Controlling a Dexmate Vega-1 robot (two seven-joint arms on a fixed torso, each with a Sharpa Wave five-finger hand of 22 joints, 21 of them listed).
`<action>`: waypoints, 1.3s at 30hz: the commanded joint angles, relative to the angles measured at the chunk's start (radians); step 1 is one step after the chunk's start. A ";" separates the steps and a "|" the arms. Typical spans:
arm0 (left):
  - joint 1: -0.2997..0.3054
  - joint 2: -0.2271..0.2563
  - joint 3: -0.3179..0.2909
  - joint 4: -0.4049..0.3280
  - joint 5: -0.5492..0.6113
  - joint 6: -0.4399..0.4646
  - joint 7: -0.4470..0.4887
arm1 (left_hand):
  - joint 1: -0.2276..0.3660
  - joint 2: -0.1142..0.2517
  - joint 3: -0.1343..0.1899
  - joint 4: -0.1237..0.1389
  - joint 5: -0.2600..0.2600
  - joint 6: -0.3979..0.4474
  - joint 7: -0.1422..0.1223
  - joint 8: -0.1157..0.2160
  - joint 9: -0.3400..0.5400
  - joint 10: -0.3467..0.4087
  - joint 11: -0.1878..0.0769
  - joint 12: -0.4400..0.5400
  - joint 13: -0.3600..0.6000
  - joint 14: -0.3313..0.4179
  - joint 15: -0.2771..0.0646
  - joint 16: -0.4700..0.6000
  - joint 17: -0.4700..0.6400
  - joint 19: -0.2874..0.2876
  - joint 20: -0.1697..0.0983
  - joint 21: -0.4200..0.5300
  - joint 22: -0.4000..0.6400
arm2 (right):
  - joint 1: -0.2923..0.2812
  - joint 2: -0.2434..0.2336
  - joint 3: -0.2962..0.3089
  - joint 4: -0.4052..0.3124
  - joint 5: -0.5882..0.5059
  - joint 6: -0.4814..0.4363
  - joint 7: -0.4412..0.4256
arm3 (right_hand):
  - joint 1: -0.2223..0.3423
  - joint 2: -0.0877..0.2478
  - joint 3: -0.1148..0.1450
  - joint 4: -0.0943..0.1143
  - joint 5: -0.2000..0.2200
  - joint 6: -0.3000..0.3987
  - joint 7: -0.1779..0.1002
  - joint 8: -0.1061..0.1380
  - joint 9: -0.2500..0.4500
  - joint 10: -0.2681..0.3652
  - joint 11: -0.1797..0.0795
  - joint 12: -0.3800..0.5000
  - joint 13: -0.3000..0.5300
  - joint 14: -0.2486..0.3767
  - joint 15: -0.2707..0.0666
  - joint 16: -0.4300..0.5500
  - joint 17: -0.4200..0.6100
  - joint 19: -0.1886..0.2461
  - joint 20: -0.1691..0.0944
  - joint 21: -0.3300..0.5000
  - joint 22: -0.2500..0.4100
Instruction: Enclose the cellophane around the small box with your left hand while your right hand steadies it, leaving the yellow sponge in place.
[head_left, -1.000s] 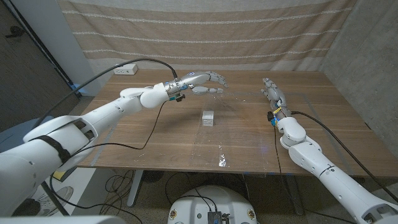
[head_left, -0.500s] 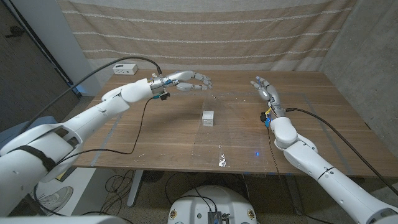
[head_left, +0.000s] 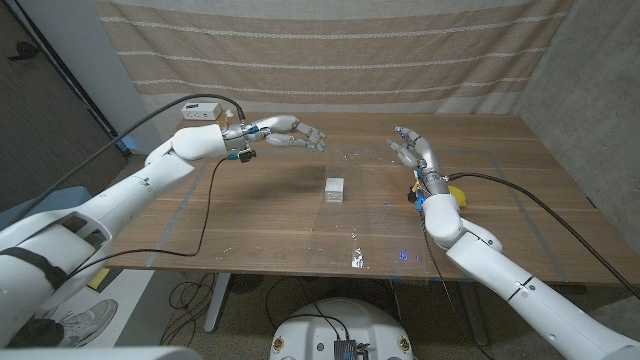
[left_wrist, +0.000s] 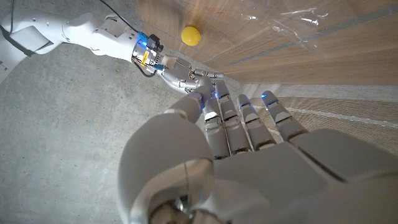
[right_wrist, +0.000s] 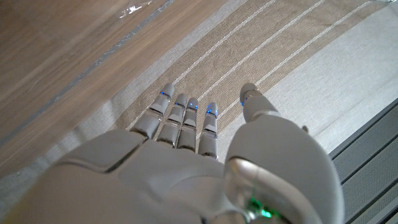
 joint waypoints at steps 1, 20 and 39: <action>0.098 0.121 -0.102 -0.208 0.279 0.065 0.123 | 0.123 0.025 0.023 0.005 0.000 -0.054 -0.084 -0.007 0.008 -0.033 -0.053 -0.013 0.003 -0.030 -0.054 0.001 0.008 -0.017 -0.009 0.002 0.007 | -0.022 -0.008 -0.084 -0.117 -0.200 -0.183 -0.041 | 0.048 0.000 0.003 -0.007 0.007 0.038 0.002 0.006 0.004 0.051 -0.014 0.015 0.008 0.055 -0.022 0.028 0.017 0.037 -0.008 0.015 0.005; 0.224 0.237 -0.195 -0.404 0.912 0.077 0.543 | 0.458 -0.030 -0.034 0.012 -0.041 -0.187 -0.183 0.008 0.008 -0.137 -0.128 -0.020 -0.002 -0.099 -0.066 0.004 0.012 -0.045 -0.016 0.056 0.030 | -0.039 -0.049 -0.176 -0.203 -0.332 -0.328 0.076 | 0.069 -0.009 -0.022 0.017 0.003 0.057 -0.007 -0.011 0.005 0.066 -0.028 0.013 0.015 0.054 -0.027 0.053 0.061 0.055 -0.006 0.021 0.011; 0.209 0.281 -0.104 -0.434 1.247 0.141 0.768 | 0.730 0.003 -0.141 0.024 -0.062 -0.412 -0.212 -0.024 -0.003 -0.360 -0.135 -0.058 -0.014 -0.188 -0.068 0.006 0.024 -0.141 -0.021 0.198 0.069 | -0.059 -0.136 -0.253 -0.310 -0.438 -0.432 0.253 | 0.127 -0.051 -0.046 0.006 0.020 0.117 -0.024 -0.013 0.007 0.138 -0.046 0.046 0.029 0.103 -0.057 0.091 0.098 0.071 -0.016 0.027 0.014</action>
